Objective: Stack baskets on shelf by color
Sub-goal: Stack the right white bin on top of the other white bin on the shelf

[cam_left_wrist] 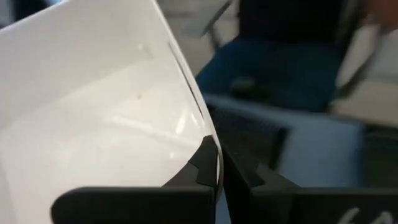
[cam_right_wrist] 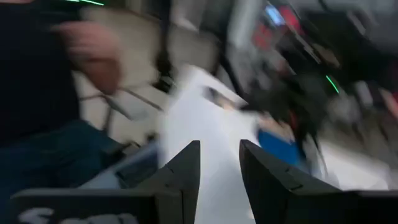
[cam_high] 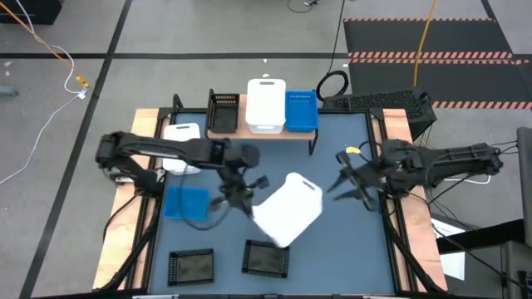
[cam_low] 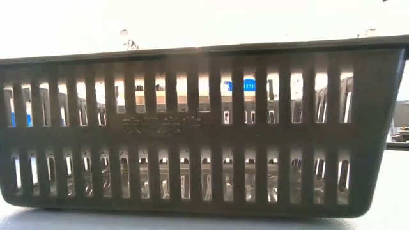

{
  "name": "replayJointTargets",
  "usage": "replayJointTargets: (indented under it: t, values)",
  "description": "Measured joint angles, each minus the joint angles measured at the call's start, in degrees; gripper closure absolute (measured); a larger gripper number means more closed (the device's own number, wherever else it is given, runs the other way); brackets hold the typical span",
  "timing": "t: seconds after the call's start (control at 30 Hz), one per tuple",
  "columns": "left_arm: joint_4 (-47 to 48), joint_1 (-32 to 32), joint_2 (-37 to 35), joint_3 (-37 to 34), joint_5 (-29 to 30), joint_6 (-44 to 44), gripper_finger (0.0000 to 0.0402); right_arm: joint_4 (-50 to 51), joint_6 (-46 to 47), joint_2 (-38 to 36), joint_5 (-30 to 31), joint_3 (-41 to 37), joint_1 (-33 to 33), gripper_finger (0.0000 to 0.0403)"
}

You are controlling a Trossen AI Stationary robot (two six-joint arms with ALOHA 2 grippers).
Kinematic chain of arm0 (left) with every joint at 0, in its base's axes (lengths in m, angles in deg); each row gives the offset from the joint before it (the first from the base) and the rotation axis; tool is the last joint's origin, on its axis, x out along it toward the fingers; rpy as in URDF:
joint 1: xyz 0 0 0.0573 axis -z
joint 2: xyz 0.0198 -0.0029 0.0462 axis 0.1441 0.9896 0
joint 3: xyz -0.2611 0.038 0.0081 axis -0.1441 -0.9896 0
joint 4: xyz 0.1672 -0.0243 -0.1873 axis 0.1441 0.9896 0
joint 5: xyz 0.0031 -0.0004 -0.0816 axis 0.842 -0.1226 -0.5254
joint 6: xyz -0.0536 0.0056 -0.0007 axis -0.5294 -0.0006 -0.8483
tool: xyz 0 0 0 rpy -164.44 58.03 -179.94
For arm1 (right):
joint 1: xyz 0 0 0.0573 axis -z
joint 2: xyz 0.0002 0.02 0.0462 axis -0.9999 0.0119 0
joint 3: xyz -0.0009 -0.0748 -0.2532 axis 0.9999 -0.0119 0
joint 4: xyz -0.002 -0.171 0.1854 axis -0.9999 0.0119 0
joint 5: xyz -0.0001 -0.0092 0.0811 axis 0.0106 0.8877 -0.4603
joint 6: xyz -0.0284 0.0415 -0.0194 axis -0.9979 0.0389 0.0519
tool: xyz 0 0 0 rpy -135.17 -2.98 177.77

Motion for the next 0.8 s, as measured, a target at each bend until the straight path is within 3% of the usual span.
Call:
replayJointTargets:
  t: [0.07, 0.17, 0.37, 0.43, 0.6, 0.8]
  values:
    - [3.1, 0.6, -1.9, 0.0, -5.5, 2.2, 0.0395, -1.5, -4.3, -1.2, -4.3, 0.0, -1.3, 0.0298]
    - [8.8, 2.9, -4.5, 0.0, -11.7, 12.8, 0.0396, 0.7, -9.3, -2.2, -7.0, 0.1, -2.8, 0.0298]
    - [9.9, 10.4, -4.1, 0.0, -13.7, 24.5, 0.0397, 2.0, -14.8, 1.9, -6.6, -0.7, -4.3, 0.0298]
    - [7.5, 12.7, -2.9, 0.0, -13.2, 23.9, 0.0396, -0.9, -14.7, 4.6, -4.9, -1.3, -4.6, 0.0298]
    - [-1.1, 15.4, 0.8, 0.0, -12.3, 16.0, 0.0397, -10.8, -10.4, 11.4, 8.0, -1.9, -4.7, 0.0298]
    - [-13.5, 15.9, 5.5, 0.0, -12.3, 1.2, 0.0397, -18.5, -11.6, 17.4, -2.0, -2.0, -4.7, 0.0298]
